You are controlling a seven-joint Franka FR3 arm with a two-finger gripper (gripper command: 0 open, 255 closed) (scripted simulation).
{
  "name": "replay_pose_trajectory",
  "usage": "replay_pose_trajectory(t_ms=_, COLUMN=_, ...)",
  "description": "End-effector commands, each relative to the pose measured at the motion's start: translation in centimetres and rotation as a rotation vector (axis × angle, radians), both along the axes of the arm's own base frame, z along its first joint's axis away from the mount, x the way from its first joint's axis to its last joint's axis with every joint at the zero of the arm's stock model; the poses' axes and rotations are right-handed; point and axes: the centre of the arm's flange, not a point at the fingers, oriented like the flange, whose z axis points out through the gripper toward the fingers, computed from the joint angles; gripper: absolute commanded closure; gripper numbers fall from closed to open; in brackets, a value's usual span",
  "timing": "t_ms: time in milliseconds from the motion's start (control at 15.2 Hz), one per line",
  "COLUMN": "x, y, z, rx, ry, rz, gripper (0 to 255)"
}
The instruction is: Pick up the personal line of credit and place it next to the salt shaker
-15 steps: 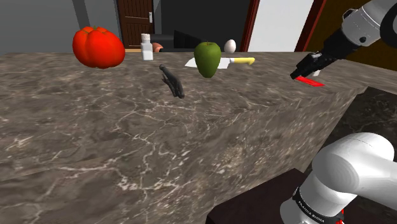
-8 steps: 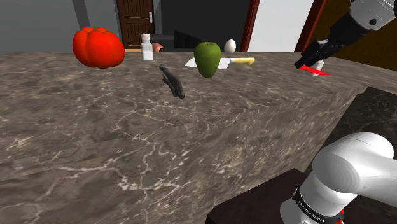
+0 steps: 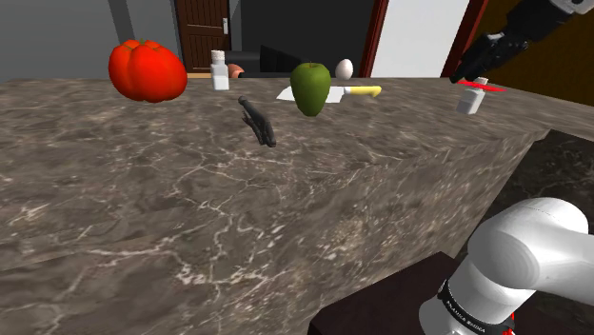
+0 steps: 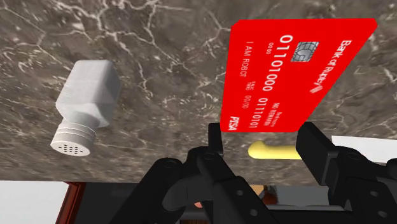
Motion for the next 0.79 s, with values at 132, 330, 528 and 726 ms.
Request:
replay_pose_trajectory(t_ms=132, x=0.0, y=0.0, z=2.1, rx=0.0, ry=0.0, rz=0.0, gripper=255)
replay_pose_trajectory(t_ms=330, x=0.0, y=0.0, z=3.7, rx=0.0, ry=0.0, rz=0.0, gripper=255)
replay_pose_trajectory(t_ms=528, x=0.0, y=0.0, z=5.3, rx=0.0, ry=0.0, rz=0.0, gripper=255)
replay_pose_trajectory(t_ms=726, x=0.0, y=0.0, z=6.4, rx=0.0, ry=0.0, rz=0.0, gripper=255)
